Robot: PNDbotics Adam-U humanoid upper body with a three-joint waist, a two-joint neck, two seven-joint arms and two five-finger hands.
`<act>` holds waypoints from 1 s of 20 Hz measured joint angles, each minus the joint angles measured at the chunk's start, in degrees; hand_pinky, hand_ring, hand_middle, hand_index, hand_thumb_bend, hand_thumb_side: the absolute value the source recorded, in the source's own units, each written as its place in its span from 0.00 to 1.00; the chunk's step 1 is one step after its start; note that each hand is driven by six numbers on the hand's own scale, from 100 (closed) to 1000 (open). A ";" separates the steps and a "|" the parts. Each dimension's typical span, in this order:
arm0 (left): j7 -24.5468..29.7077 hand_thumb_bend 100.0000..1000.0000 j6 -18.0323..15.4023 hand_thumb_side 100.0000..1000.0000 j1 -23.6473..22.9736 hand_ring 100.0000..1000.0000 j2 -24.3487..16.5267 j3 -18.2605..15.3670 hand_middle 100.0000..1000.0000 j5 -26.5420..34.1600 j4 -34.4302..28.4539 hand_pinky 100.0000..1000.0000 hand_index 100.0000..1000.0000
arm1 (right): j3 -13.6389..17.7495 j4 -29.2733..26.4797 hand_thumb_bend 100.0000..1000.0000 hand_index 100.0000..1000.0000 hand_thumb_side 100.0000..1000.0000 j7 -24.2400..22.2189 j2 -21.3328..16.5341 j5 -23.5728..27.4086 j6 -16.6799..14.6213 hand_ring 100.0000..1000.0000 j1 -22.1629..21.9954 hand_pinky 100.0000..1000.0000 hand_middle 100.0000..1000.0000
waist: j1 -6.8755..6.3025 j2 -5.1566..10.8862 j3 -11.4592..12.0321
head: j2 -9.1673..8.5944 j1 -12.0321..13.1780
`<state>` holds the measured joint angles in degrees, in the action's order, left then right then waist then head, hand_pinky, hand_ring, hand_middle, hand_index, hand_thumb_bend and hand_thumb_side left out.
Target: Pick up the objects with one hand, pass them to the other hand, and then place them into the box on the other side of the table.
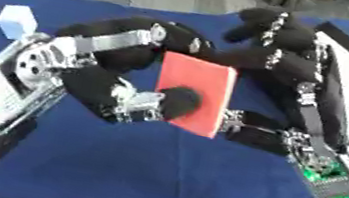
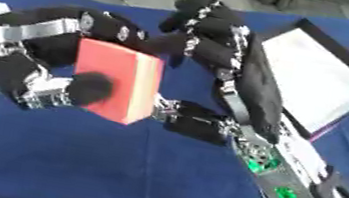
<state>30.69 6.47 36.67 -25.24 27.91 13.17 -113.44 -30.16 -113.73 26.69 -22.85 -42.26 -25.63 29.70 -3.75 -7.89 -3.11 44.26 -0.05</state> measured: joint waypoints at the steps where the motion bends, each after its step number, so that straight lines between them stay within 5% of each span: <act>1: -0.39 0.00 0.07 0.37 -0.08 0.47 0.00 0.03 0.43 0.03 0.06 0.73 0.55 | 0.38 -0.02 0.09 0.61 0.00 -1.18 0.00 -0.78 -0.71 0.66 -0.02 0.75 0.43 | 0.01 0.00 0.00 | 0.00 0.02; 6: -2.23 0.00 0.17 0.33 -0.86 0.46 -1.25 -0.01 0.42 0.24 0.10 0.73 0.54 | 2.05 -0.55 0.26 0.88 0.00 -8.26 -0.06 -5.93 -5.03 0.80 -0.53 0.82 0.72 | 0.03 0.00 -0.01 | 0.00 0.32; 9: -3.16 0.00 -0.16 0.33 -1.27 0.46 -2.49 -0.09 0.42 0.26 0.16 0.73 0.54 | 2.63 -0.71 0.35 0.94 0.00 -12.61 -0.09 -8.48 -7.35 0.89 -0.65 0.88 0.84 | -0.04 0.00 -0.02 | 0.00 0.43; 20: -4.95 0.00 -0.50 0.32 -1.96 0.46 -3.56 -0.11 0.42 0.61 0.21 0.72 0.53 | 3.62 -1.00 0.50 0.97 0.00 -18.06 -0.10 -11.47 -11.53 0.95 -0.37 0.96 0.91 | -0.08 0.00 -0.09 | 0.00 0.44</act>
<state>25.74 5.96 34.71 -28.80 27.80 13.78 -113.22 -26.54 -114.73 8.63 -22.95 -53.73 -37.16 29.34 -3.83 -7.89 -3.19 44.26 0.39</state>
